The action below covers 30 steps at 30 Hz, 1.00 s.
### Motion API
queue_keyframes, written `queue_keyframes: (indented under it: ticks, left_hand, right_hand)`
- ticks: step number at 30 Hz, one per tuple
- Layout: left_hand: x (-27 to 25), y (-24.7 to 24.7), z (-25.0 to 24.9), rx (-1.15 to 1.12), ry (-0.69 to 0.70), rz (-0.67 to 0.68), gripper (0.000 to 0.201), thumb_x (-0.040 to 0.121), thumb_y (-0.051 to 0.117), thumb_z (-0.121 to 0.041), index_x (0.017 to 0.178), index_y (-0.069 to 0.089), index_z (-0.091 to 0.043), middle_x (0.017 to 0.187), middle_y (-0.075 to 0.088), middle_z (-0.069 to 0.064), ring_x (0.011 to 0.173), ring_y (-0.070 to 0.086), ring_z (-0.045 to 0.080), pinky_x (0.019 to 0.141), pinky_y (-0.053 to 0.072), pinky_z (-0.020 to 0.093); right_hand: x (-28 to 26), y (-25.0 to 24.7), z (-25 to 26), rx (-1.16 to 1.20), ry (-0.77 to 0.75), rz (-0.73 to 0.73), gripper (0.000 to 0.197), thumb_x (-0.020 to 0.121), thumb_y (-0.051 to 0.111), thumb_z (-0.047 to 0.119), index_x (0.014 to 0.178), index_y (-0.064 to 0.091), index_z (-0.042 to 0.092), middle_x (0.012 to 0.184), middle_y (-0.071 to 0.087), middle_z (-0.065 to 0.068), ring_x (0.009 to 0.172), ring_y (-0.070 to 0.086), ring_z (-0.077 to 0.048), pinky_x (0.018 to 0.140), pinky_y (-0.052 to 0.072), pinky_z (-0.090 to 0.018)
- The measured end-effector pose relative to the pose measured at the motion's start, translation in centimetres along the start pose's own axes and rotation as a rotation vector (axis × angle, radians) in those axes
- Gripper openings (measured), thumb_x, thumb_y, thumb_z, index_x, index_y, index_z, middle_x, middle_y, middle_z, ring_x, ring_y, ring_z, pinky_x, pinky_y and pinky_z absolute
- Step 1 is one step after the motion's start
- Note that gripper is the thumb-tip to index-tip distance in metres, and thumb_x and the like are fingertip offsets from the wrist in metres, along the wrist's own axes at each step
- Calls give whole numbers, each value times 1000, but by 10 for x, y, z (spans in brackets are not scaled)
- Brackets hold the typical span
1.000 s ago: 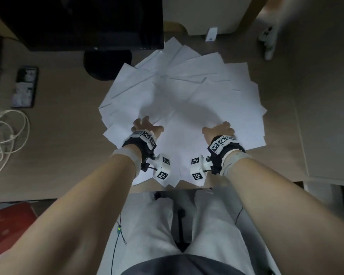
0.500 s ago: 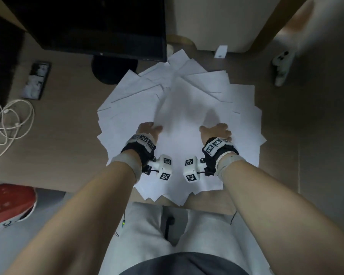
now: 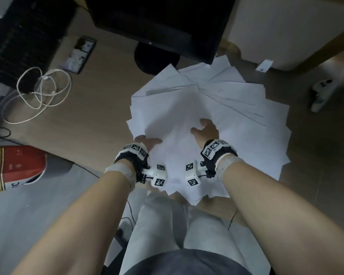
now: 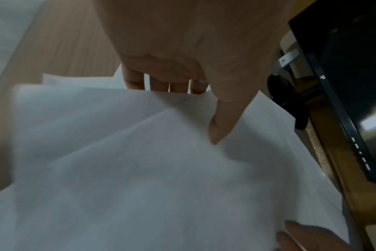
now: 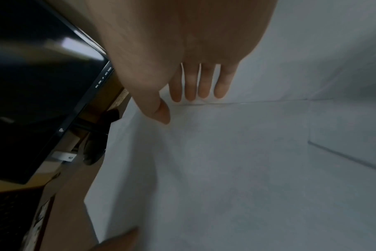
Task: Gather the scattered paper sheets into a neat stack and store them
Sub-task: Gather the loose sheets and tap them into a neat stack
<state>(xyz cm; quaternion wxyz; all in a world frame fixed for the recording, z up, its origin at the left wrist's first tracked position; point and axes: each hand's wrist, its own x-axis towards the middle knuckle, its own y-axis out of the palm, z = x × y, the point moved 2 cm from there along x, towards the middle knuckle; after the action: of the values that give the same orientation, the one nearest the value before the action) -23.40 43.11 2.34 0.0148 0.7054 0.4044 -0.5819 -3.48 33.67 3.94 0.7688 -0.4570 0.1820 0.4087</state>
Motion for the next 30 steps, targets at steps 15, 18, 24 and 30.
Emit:
queue_keyframes:
  ticks: [15,18,24,30]
  left_hand:
    - [27,-27,-21,30,41,83,55,87,67,-28,133,52,0,133,57,18,122,55,33,99,44,37]
    - [24,-32,-31,46,42,85,48,90,63,-26,130,55,0,135,56,19,126,53,33,101,44,36]
    - [4,6,-65,210,102,171,46,94,55,-22,136,51,-6,142,48,14,129,48,35,109,40,43]
    - [-20,44,-66,248,35,21,77,81,67,-34,145,26,-20,141,33,12,126,43,40,107,35,48]
  right_hand:
    - [-5,36,26,-171,300,69,71,79,69,36,137,39,10,134,46,-15,122,46,-36,90,41,-43]
    - [-3,25,26,-60,223,15,37,84,66,19,117,57,5,118,64,-14,98,60,-32,80,48,-33]
    - [-4,-50,-13,-6,325,-204,30,92,49,11,119,59,3,119,64,-15,103,62,-32,79,45,-30]
    - [-8,-85,-76,-79,471,-220,55,88,54,17,139,35,8,137,44,-18,120,49,-38,98,43,-43]
